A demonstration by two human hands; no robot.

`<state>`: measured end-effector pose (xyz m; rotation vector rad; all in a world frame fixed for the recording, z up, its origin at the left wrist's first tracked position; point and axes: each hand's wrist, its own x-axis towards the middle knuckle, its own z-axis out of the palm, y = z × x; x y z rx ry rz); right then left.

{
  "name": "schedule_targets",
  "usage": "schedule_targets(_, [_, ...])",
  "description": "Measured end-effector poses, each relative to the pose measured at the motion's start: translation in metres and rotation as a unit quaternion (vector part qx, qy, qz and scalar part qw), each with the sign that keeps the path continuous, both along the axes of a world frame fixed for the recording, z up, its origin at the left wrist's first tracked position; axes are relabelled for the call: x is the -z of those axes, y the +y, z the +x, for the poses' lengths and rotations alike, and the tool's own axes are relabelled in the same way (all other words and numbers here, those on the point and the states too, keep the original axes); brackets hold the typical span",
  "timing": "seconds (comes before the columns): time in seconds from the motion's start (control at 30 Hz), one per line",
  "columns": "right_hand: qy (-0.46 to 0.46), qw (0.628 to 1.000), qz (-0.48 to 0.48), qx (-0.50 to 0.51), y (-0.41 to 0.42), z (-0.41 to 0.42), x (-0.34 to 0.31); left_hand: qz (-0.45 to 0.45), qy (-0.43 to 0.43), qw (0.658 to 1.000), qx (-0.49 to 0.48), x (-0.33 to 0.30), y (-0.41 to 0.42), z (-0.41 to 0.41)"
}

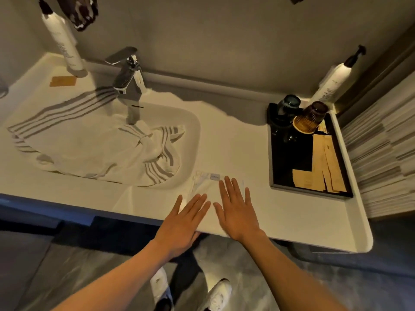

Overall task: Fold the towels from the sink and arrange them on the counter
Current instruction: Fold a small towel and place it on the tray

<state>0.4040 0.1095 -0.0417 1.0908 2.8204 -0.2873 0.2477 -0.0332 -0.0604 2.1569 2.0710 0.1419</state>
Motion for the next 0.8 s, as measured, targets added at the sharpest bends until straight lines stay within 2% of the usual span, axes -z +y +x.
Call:
schedule_targets(0.1, [0.037, 0.997, 0.023, -0.059, -0.001, 0.013, -0.021, -0.007, 0.004, 0.998, 0.054, -0.015, 0.009, -0.006])
schedule_targets(0.2, [0.093, 0.989, -0.014, -0.111, -0.01, 0.042, -0.029, 0.011, 0.009, 0.997, 0.076, -0.024, 0.015, -0.007])
schedule_targets(0.33, [0.046, 0.985, -0.017, -0.164, -0.022, 0.075, -0.008, 0.034, -0.032, 0.997, 0.055, -0.028, 0.015, -0.008])
schedule_targets(0.37, [0.06, 0.985, -0.012, -0.16, -0.023, 0.078, -0.001, 0.028, -0.047, 0.997, 0.053, -0.028, 0.013, -0.009])
schedule_targets(0.43, [0.145, 0.981, -0.04, -0.122, -0.023, 0.082, 0.008, -0.003, -0.091, 0.995, 0.029, -0.03, 0.008, -0.014])
schedule_targets(0.5, [0.22, 0.969, -0.09, -0.068, -0.02, 0.081, 0.008, -0.037, -0.177, 0.983, -0.023, -0.04, 0.006, -0.021])
schedule_targets(0.6, [0.279, 0.944, -0.174, 0.013, -0.009, 0.074, -0.009, -0.03, -0.323, 0.939, -0.117, -0.058, 0.023, -0.024])
schedule_targets(0.67, [0.279, 0.935, -0.206, 0.071, 0.001, 0.066, -0.022, -0.034, -0.389, 0.902, -0.182, -0.063, 0.043, -0.025])
schedule_targets(0.8, [0.25, 0.911, -0.241, 0.223, 0.014, 0.051, -0.027, -0.06, -0.373, 0.882, -0.281, -0.062, 0.076, -0.023])
